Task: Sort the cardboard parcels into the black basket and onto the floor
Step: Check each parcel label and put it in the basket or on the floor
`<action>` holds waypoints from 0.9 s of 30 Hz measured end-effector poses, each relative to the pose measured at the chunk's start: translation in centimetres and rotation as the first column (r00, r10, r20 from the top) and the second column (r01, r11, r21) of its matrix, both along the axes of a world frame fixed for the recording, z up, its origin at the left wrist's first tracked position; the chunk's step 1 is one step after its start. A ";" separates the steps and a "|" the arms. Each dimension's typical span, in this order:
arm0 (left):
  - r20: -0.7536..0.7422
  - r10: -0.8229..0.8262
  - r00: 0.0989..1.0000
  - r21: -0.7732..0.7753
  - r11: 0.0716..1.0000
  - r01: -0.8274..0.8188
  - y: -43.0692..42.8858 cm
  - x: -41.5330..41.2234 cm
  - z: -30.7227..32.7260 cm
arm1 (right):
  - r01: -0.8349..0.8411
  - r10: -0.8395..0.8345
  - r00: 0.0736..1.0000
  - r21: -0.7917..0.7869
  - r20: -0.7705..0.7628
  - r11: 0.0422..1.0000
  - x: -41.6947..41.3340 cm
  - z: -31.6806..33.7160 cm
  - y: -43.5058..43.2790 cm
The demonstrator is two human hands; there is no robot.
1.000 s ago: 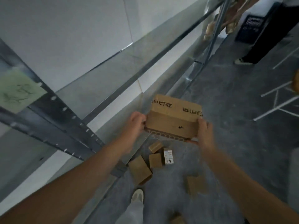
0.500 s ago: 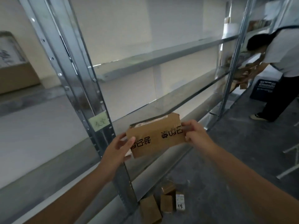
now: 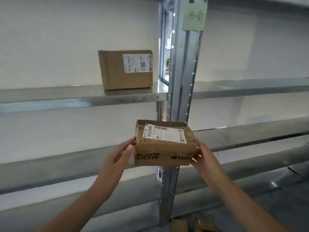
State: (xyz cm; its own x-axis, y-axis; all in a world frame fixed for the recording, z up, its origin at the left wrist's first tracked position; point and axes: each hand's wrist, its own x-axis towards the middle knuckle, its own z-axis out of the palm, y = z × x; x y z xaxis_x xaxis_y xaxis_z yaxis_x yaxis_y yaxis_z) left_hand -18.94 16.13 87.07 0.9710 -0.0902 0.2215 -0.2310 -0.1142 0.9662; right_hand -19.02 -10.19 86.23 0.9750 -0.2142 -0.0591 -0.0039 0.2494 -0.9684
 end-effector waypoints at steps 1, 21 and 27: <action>-0.007 0.036 0.999 -0.021 0.999 -0.036 2.0 -0.8 0.1 | -0.046 0.046 0.999 0.035 0.000 0.998 0.4 0.2 1.9; -0.068 0.658 0.750 -0.137 0.738 -0.660 36.5 -23.8 -9.3 | -0.859 0.845 0.484 0.060 -0.227 0.508 -3.8 -5.3 42.7; -0.131 0.837 0.531 -0.132 0.516 -0.846 43.2 -27.7 -10.9 | -0.925 0.900 0.357 0.038 -0.251 0.378 -6.4 -4.9 53.6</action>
